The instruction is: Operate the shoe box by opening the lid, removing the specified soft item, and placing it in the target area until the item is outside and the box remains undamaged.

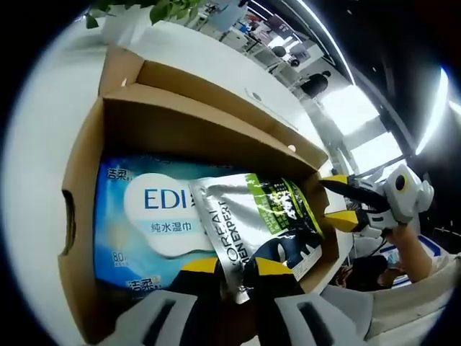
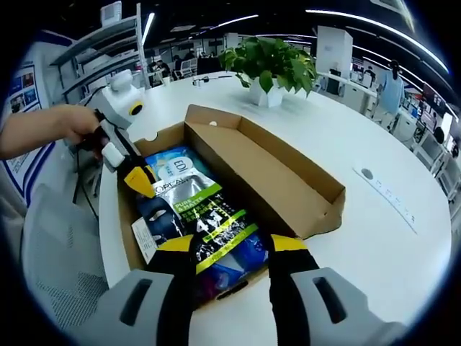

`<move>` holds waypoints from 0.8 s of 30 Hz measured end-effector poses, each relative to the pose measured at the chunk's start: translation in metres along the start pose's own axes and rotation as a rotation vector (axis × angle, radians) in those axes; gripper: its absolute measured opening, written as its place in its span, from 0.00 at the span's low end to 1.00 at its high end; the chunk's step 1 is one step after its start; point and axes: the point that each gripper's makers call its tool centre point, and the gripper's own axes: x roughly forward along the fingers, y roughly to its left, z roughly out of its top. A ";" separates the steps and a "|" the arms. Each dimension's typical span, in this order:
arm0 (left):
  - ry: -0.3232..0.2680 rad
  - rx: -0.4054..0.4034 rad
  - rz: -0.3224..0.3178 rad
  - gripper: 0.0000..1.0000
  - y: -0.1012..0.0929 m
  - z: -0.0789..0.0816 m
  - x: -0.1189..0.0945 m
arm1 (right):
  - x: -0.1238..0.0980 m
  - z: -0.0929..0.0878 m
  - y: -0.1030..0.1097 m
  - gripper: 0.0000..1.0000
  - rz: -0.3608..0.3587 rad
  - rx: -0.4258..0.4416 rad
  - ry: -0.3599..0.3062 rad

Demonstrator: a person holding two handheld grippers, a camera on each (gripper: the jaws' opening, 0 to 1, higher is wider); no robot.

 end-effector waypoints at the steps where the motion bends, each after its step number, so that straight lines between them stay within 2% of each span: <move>1: 0.001 0.001 0.000 0.14 0.000 0.000 0.000 | 0.002 0.000 0.000 0.36 0.001 0.004 0.004; 5: 0.000 0.008 -0.006 0.08 -0.003 0.001 0.001 | 0.008 0.000 0.002 0.35 0.007 0.024 0.028; 10: -0.030 0.002 -0.022 0.01 -0.008 0.007 -0.002 | 0.010 -0.005 0.005 0.35 0.014 0.038 0.055; 15: -0.053 0.050 0.014 0.00 -0.001 0.011 -0.009 | 0.014 -0.005 0.007 0.34 0.015 0.052 0.066; 24: -0.086 0.096 0.035 0.00 0.010 0.013 -0.022 | 0.026 -0.007 0.019 0.33 0.051 0.087 0.085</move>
